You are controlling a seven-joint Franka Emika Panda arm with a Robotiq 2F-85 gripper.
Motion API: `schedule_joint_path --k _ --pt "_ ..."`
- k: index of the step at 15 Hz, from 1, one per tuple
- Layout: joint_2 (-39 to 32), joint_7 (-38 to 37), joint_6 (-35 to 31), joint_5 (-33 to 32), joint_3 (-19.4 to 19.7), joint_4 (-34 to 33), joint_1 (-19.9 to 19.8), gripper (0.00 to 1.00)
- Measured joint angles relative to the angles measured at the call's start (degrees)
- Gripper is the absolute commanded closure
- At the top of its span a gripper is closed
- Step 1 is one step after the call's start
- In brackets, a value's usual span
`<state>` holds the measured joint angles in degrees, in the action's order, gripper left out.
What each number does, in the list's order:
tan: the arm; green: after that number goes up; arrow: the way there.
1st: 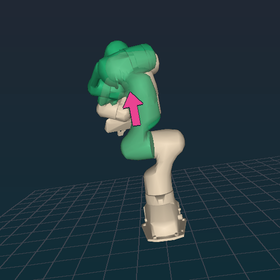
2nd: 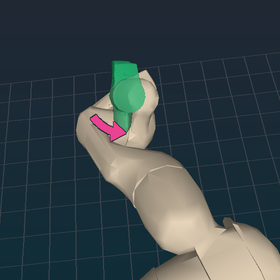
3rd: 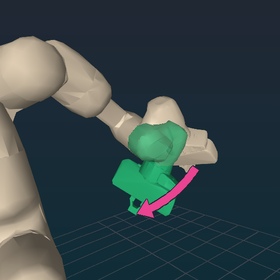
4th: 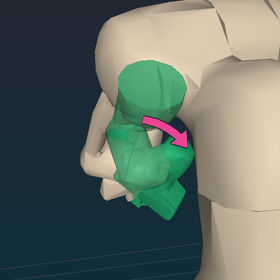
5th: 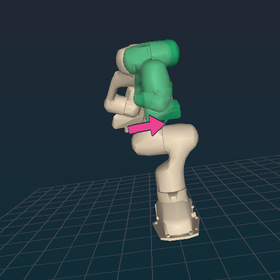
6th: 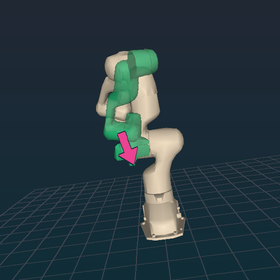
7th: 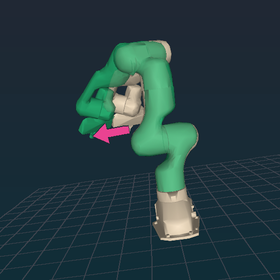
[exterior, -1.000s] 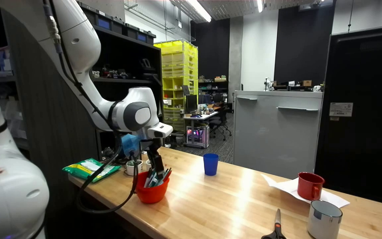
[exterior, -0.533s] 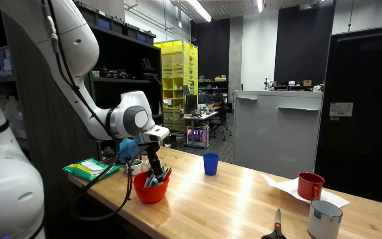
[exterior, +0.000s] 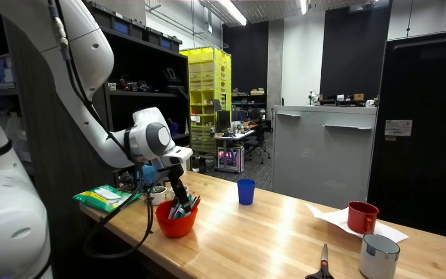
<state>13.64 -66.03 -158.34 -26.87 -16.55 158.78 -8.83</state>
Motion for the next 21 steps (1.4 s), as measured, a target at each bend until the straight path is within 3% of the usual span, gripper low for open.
schedule_joint_path --k 10,21 --pt "-1.23 -6.93 0.08 -9.33 -1.91 -0.37 -2.63 0.00" --pt "-5.09 -8.89 1.01 -11.38 -2.05 -2.42 -3.17 0.00"
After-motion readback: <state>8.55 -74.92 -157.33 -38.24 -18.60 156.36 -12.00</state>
